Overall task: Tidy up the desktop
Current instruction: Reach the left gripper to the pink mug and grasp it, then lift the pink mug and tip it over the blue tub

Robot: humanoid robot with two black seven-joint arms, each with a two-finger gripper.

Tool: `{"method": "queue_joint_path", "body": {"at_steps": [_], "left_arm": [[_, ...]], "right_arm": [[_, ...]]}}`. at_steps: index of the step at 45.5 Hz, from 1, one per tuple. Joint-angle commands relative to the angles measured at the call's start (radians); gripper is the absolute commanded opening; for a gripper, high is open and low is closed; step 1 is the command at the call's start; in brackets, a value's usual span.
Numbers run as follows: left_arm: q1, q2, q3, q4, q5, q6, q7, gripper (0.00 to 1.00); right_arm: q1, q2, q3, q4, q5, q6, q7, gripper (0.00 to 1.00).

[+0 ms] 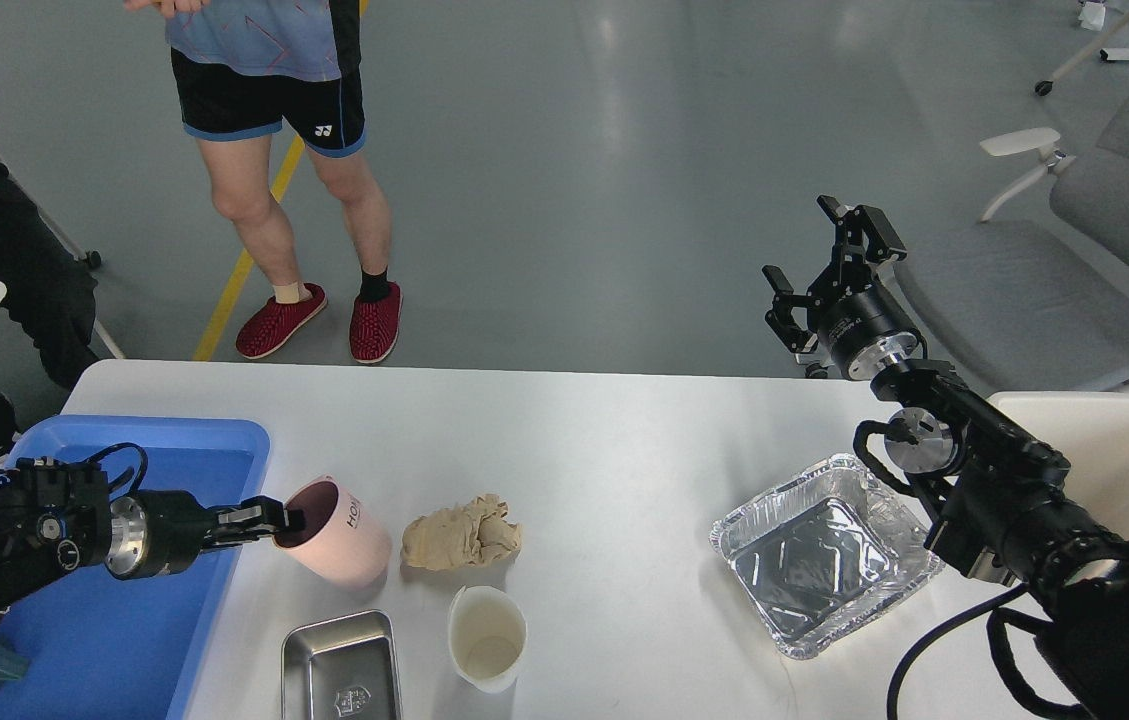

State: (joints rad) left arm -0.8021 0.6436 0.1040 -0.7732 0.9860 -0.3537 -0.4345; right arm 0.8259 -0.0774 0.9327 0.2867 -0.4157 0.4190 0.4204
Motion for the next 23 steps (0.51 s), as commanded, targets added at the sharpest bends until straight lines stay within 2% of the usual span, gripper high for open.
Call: {"method": "queue_joint_path", "body": {"at_steps": [1,5,23], "left_arm": [[-0.006,0.002,0.0,0.0,0.006,-0.002,0.036,0.02],[-0.008,0.002,0.0,0.0,0.006,-0.002,0.053,0.01],[-0.039,0.005,0.0,0.0,0.01,-0.001,0.056,0.0]], "right_arm": [[0.009,0.001,0.0,-0.001,0.0,0.0,0.0,1.0],[0.012,0.001,0.0,-0.001,0.0,0.0,0.0,1.0],[0.015,-0.001,0.0,-0.003,0.0,0.0,-0.002,1.0]]}}
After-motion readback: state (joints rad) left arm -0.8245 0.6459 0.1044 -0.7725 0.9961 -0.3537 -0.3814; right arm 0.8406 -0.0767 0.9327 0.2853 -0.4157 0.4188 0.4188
